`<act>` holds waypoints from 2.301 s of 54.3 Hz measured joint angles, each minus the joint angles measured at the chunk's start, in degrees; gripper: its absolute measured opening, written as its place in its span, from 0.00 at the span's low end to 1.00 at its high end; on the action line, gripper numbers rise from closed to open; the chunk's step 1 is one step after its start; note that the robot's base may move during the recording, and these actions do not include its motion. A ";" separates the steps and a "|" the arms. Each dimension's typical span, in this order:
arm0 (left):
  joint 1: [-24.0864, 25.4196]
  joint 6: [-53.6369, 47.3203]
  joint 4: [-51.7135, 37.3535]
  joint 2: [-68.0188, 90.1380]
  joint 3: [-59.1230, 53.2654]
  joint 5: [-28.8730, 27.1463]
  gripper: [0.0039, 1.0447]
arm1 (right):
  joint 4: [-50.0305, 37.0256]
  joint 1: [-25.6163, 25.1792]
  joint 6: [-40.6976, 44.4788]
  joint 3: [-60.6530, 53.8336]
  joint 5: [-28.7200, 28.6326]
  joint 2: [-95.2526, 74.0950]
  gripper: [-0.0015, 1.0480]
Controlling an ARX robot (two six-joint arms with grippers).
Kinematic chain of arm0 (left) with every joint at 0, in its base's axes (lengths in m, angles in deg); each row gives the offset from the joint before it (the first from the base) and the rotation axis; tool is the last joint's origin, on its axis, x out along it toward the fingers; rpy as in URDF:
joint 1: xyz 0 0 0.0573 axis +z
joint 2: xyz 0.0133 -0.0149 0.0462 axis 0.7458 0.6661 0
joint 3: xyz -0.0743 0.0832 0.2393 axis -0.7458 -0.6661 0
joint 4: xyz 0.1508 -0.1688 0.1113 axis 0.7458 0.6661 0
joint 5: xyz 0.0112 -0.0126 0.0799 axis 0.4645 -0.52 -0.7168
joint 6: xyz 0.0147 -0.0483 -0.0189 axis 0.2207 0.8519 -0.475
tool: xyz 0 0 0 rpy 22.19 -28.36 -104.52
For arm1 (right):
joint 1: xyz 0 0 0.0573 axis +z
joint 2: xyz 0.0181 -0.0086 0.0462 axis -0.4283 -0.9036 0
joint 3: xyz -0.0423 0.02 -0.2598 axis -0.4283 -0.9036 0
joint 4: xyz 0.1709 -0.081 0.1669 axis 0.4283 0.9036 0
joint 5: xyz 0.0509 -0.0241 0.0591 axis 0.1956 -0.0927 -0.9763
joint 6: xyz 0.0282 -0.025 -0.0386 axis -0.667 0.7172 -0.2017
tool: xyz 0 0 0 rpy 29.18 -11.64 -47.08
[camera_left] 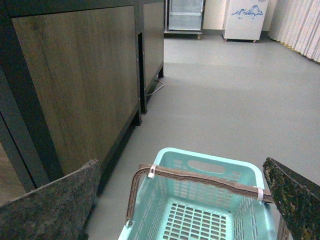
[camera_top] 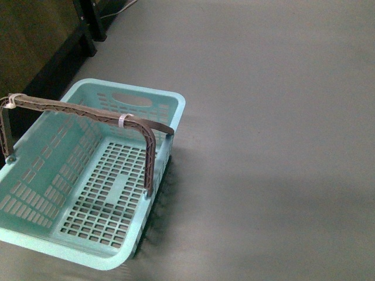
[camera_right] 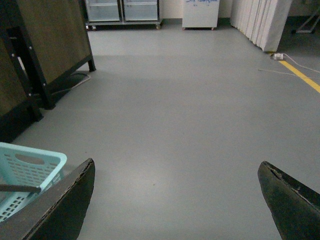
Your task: Pick lemon and mango into basket
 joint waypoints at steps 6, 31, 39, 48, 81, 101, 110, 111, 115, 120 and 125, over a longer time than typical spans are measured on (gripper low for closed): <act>0.00 0.00 0.00 0.00 0.00 0.00 0.94 | 0.00 0.00 0.00 0.00 0.00 0.00 0.92; -0.22 35.12 11.30 14.69 7.50 10.51 0.94 | 0.00 0.00 0.00 0.00 0.04 0.00 0.92; -0.76 57.42 -4.44 32.63 9.66 9.51 0.94 | 0.00 0.00 0.00 0.00 0.00 0.00 0.92; -2.21 67.06 -19.43 59.47 12.02 2.82 0.94 | 0.00 0.00 0.00 0.00 0.00 0.00 0.92; -9.09 76.76 -32.00 115.60 43.87 -1.99 0.94 | 0.00 0.00 0.00 0.00 0.00 0.00 0.92; -10.78 77.42 -30.42 123.93 52.92 -2.60 0.69 | 0.00 0.00 0.00 0.00 0.00 0.00 0.92; -10.78 78.20 -29.46 125.35 55.08 -2.67 0.45 | 0.00 0.00 0.00 0.00 0.02 0.00 0.92; -10.78 78.27 -29.29 125.42 55.19 -2.78 0.43 | 0.00 0.00 0.00 0.00 0.00 0.00 0.92; -10.84 78.42 -27.89 126.27 55.93 -3.19 0.30 | 0.00 0.00 0.00 0.00 0.00 0.00 0.92; -10.93 78.64 -27.06 126.46 56.06 -3.23 0.13 | 0.00 0.00 0.00 0.00 0.00 0.00 0.92; -10.99 80.41 -27.26 125.98 55.87 -2.93 0.05 | 0.00 0.00 0.00 0.00 0.00 0.00 0.92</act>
